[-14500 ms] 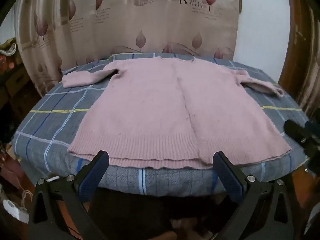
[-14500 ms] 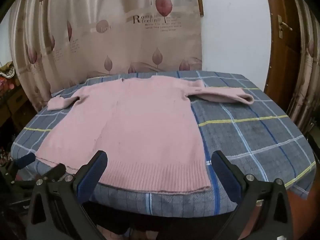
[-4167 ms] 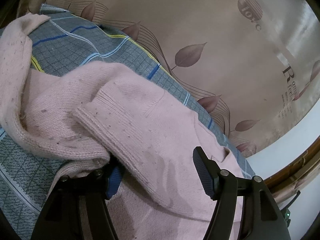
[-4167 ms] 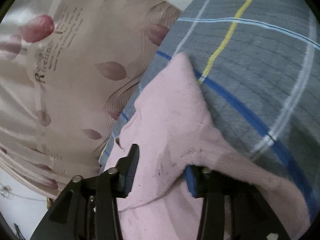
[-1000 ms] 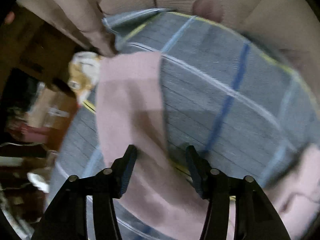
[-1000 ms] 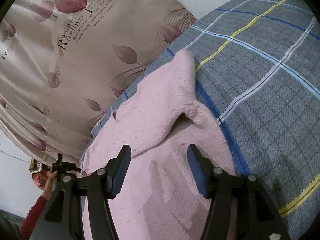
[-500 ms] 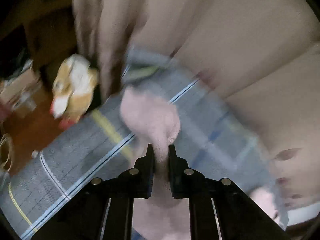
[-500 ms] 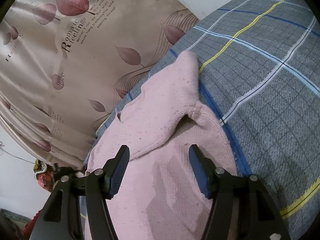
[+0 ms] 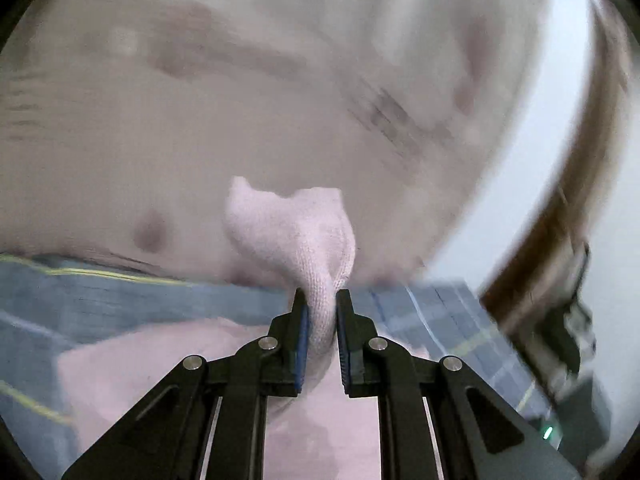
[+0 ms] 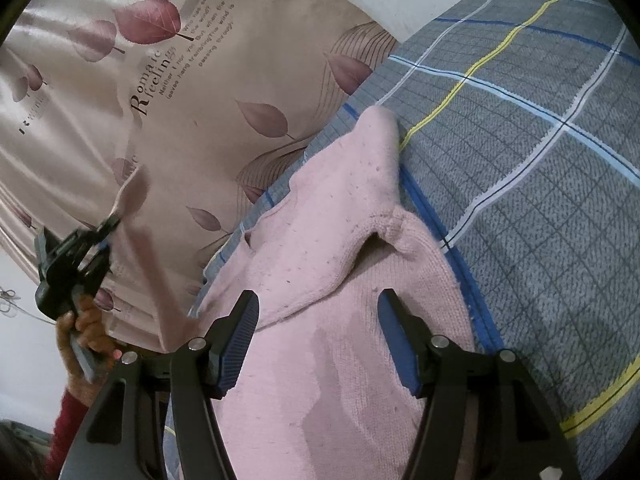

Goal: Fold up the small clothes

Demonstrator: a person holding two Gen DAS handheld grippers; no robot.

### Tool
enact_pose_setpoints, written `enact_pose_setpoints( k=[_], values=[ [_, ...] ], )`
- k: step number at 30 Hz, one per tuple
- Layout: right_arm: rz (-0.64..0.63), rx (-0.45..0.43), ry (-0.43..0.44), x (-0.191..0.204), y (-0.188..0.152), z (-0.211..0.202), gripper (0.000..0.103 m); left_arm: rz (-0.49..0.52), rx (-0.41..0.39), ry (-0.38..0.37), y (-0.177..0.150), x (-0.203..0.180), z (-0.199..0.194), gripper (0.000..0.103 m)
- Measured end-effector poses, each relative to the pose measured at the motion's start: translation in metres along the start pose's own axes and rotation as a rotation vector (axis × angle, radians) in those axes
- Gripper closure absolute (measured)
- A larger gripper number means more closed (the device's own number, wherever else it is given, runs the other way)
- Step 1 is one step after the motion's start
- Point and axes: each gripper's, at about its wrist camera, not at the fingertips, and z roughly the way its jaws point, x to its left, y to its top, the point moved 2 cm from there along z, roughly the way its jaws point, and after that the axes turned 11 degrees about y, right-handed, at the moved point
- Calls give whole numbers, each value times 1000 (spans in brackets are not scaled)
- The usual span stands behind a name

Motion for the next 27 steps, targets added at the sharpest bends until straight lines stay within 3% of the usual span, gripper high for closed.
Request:
enact_pose_setpoints(
  k=[3,6,10,12,14,16,18,22,23,26,27],
  values=[
    [5,-4,12,0,1,-1,44,100,118,-29,-50,-43,56,86],
    [8,-5,23,0,1,-2,44,124,235,3,-90,-59,87,85],
    [14,-9,44,-2,-1,-5,44,40,186,-4,-96,-47,72,82],
    [25,-9,57,-2,0,-6,44,-27,131,-8,-95,-22,48,68],
    [36,13,73,2,0,-8,41,-88,55,45,-101,3,21,37],
    [33,23,111,12,3,-10,41,-146,-33,139,-111,38,-8,24],
    [-10,50,123,30,15,-3,41,-215,-78,218,-126,80,-30,23],
    [3,184,115,38,42,45,41,-350,-45,276,-153,147,-34,23],
    [-4,208,78,37,49,61,41,-410,-34,282,-163,163,-34,23],
    [4,260,29,30,62,103,43,-578,-35,184,-182,190,-37,23],
    [2,275,8,28,64,114,45,-596,-48,210,-185,194,-39,23]
  ],
)
